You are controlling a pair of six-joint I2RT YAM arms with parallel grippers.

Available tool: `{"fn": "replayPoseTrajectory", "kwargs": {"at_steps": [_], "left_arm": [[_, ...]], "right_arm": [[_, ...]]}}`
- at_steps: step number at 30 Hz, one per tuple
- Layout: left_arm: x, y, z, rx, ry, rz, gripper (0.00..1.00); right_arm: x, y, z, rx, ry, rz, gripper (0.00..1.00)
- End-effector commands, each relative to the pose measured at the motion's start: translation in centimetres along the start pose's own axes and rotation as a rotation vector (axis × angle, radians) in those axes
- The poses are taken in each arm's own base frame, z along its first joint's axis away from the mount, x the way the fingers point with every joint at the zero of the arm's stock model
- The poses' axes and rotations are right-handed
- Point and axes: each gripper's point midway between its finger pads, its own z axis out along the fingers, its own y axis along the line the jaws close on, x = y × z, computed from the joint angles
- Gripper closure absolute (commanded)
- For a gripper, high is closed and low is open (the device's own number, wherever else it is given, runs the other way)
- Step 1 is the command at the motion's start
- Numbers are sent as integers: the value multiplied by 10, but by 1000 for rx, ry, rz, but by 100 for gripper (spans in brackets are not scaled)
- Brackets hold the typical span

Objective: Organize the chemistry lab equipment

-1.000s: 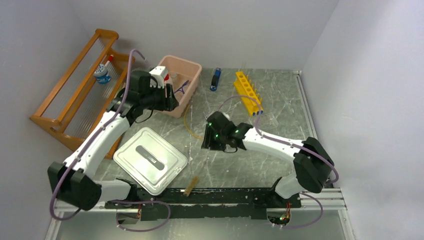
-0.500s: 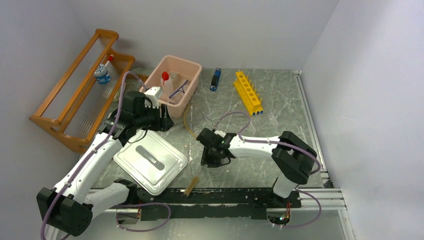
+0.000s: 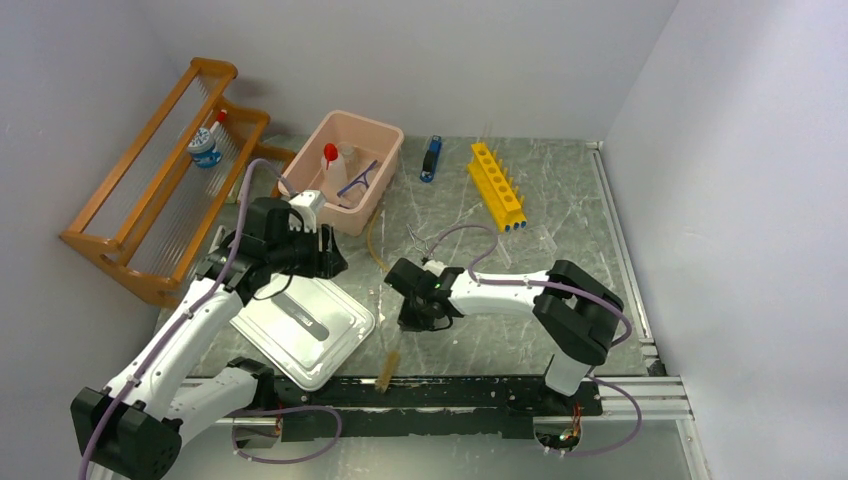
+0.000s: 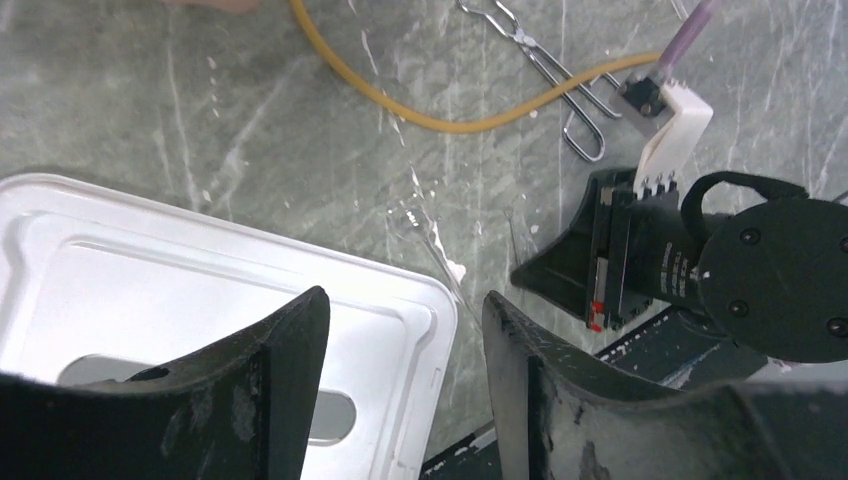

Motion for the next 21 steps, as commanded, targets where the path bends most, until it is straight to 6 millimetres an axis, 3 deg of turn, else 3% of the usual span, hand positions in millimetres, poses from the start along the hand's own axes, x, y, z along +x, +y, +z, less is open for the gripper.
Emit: {"fn": "replayPoseTrajectory", "kwargs": {"at_steps": [1, 4, 8, 15, 21], "left_arm": [[14, -16, 0, 96, 34, -33, 35], [16, -31, 3, 186, 40, -60, 28], [4, -51, 2, 292, 11, -83, 21], [-18, -91, -6, 527, -33, -133, 26], [-33, -110, -9, 641, -51, -149, 32]], "right_arm": [[-31, 15, -12, -25, -151, -69, 100], [-54, 41, -38, -125, -240, -124, 100], [-83, 71, -86, -297, -347, -169, 100], [-124, 103, -161, -563, -462, -225, 100], [-133, 117, -197, -697, -487, -259, 100]]}}
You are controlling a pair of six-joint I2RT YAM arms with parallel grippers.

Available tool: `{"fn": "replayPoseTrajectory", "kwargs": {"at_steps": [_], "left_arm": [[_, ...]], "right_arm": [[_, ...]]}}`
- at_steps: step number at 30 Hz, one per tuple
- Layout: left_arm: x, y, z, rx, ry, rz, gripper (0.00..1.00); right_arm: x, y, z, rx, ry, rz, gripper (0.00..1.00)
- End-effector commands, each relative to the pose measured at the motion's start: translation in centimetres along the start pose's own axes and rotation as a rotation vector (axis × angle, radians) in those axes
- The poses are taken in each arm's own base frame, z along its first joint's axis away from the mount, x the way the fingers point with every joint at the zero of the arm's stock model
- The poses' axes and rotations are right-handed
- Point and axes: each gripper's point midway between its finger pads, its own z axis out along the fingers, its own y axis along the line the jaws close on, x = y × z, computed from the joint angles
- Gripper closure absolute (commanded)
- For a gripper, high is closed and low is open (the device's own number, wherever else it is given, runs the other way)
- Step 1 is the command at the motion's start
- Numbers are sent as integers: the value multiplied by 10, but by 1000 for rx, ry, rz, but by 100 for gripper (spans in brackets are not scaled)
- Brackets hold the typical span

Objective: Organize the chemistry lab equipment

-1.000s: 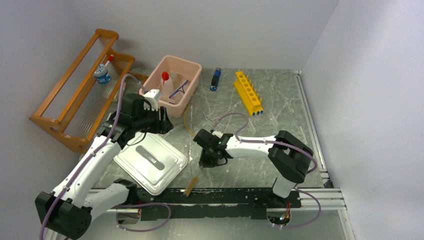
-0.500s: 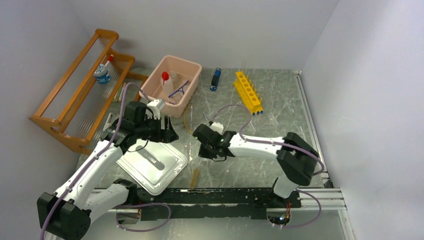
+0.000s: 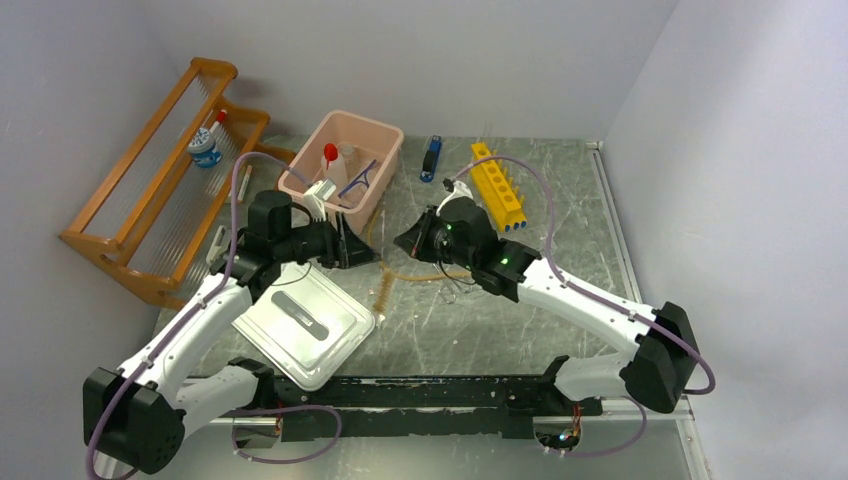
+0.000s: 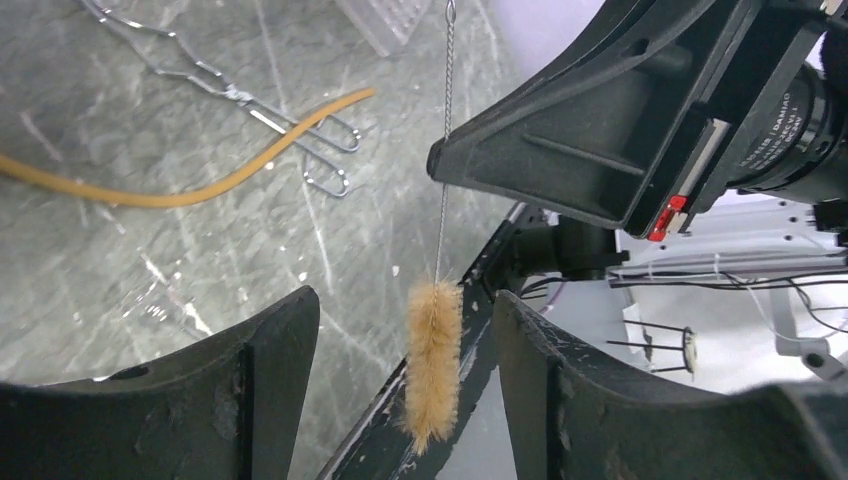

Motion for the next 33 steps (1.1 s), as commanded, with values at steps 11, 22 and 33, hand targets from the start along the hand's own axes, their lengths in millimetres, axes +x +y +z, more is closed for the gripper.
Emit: {"fn": "replayPoseTrajectory", "kwargs": {"at_steps": [11, 22, 33], "left_arm": [[-9, -37, 18, 212, 29, 36, 56], [-35, -20, 13, 37, -95, 78, 58], [-26, -33, 21, 158, -39, 62, 56]], "right_arm": [[-29, 54, -20, -254, -26, 5, 100], [-34, 36, -8, -161, -46, -10, 100], [-42, 48, -1, -278, -10, -1, 100]]}}
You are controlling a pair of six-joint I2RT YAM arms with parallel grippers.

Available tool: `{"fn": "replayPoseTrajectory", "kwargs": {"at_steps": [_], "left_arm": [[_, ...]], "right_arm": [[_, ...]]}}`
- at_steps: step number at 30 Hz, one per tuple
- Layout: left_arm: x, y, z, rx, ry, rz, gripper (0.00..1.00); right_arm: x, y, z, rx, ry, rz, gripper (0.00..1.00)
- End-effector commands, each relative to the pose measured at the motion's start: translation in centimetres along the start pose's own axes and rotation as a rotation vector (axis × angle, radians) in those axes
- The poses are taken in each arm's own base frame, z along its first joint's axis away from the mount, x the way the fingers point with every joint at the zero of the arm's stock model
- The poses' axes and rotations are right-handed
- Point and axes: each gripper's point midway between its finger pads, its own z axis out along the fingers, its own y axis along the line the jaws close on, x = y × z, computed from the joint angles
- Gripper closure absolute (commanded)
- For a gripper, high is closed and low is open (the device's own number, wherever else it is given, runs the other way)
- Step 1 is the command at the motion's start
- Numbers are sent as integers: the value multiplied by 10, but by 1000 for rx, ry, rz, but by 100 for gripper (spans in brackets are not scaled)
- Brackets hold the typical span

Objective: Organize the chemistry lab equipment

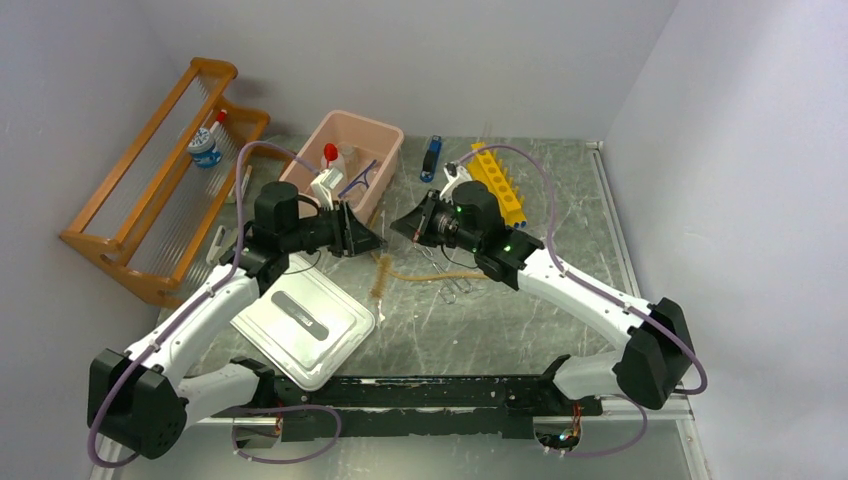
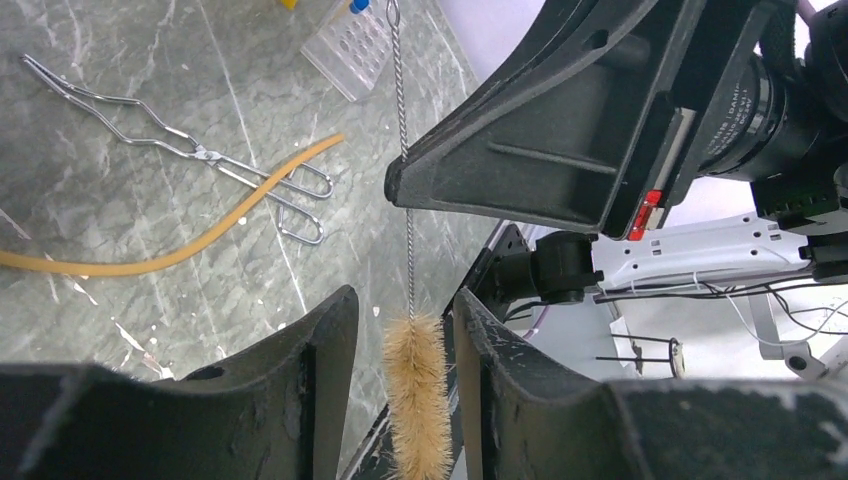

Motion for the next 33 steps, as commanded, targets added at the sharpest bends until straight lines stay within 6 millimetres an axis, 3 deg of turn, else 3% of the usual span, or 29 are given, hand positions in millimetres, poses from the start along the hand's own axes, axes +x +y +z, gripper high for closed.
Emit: {"fn": "replayPoseTrajectory", "kwargs": {"at_steps": [1, 7, 9, 10, 12, 15, 18, 21, 28, 33], "left_arm": [[-2, -10, 5, 66, 16, 30, 56], [-6, -15, 16, 105, 14, 46, 65], [-8, -18, 18, 116, 5, 58, 77], [-10, -20, 19, 128, 1, 68, 89], [-12, -21, 20, 131, 0, 94, 95], [-24, -11, 21, 45, -4, 171, 95], [-43, 13, 18, -138, 16, 278, 95], [-69, 37, 16, -307, 46, 375, 95], [-137, 100, 30, -611, 141, 462, 95], [-170, 155, 45, -771, 217, 448, 95]], "right_arm": [[-13, 31, 0, -141, 0, -24, 100], [-14, 41, -3, -213, 25, -51, 100], [-17, 41, -4, -219, 27, -61, 100], [-18, 42, -4, -220, 27, -65, 100], [-21, 40, -3, -216, 30, -72, 98], [-33, 32, -3, -162, 0, -74, 62], [-50, 25, -9, -110, -58, -84, 41], [-68, 19, -20, -69, -126, -117, 33], [-90, -21, -33, 76, -196, -114, 31], [-89, -42, -30, 144, -192, -132, 31]]}}
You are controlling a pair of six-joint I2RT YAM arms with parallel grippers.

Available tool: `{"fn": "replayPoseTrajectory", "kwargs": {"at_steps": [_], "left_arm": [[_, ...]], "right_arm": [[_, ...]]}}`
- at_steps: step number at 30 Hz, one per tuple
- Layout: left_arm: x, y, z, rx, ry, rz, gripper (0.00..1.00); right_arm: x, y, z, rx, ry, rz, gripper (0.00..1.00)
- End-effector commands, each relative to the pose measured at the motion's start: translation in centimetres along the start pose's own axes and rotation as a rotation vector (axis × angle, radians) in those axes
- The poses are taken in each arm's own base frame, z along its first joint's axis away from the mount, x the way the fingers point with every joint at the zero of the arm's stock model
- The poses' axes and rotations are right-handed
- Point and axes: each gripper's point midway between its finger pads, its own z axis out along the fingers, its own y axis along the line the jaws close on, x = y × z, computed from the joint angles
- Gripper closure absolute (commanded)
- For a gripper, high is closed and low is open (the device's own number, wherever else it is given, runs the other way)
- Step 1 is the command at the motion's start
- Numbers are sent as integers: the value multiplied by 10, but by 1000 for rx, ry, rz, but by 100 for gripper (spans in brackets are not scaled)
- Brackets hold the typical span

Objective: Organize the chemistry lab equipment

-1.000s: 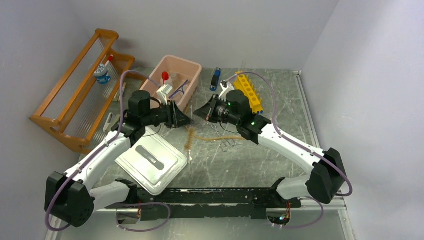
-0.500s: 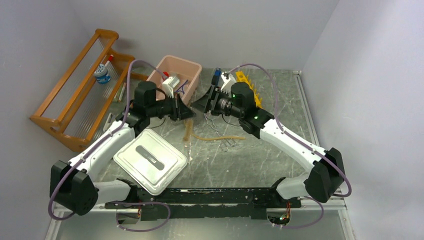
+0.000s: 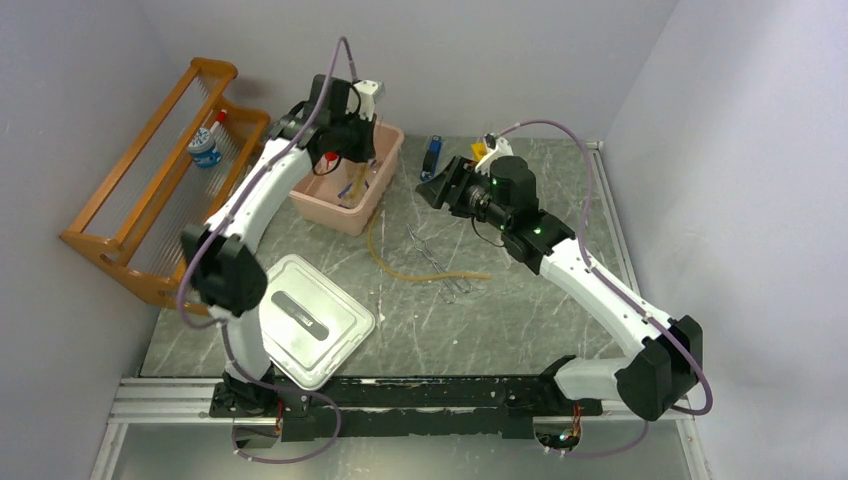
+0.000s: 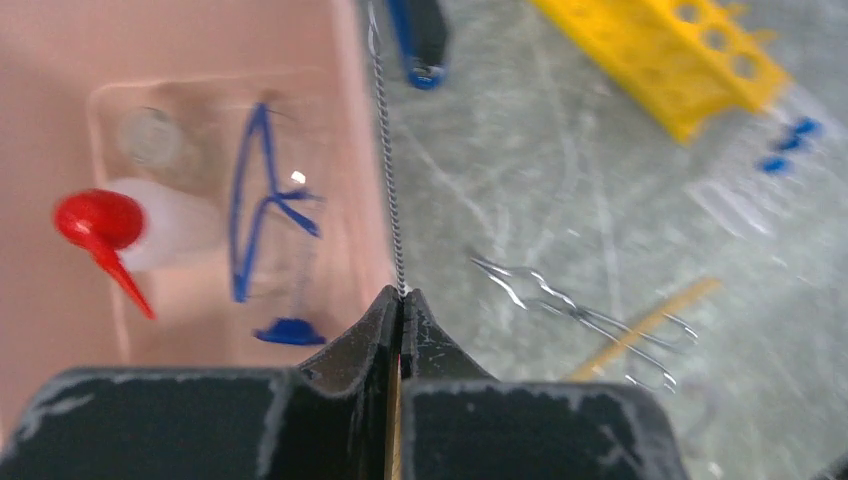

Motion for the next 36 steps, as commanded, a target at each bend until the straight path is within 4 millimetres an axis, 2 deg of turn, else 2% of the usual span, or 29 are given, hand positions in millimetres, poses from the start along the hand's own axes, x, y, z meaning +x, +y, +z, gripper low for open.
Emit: {"fn": "replayPoseTrajectory", "kwargs": {"at_steps": [1, 4, 10, 17, 21, 25, 33, 36], "left_arm": [[23, 60, 28, -194, 203, 44, 95], [31, 81, 50, -239, 253, 45, 95], [65, 97, 95, -230, 319, 29, 95], [94, 94, 132, -163, 362, -7, 95], [102, 93, 142, -144, 368, -16, 88], [90, 91, 139, -147, 332, -33, 68], [36, 72, 102, -123, 197, -85, 58], [20, 64, 80, -116, 158, -100, 55]], "right_arm": [[0, -22, 0, 84, -7, -45, 31], [1, -30, 5, 108, -6, -55, 31], [-1, -37, 16, 121, 0, -74, 31], [2, -41, 31, 115, 28, -82, 32], [1, -41, 34, 111, 29, -78, 32], [-3, -39, 34, 112, 14, -72, 32], [7, -48, 40, 133, 57, -95, 34], [23, -55, 47, 130, 110, -114, 34]]}}
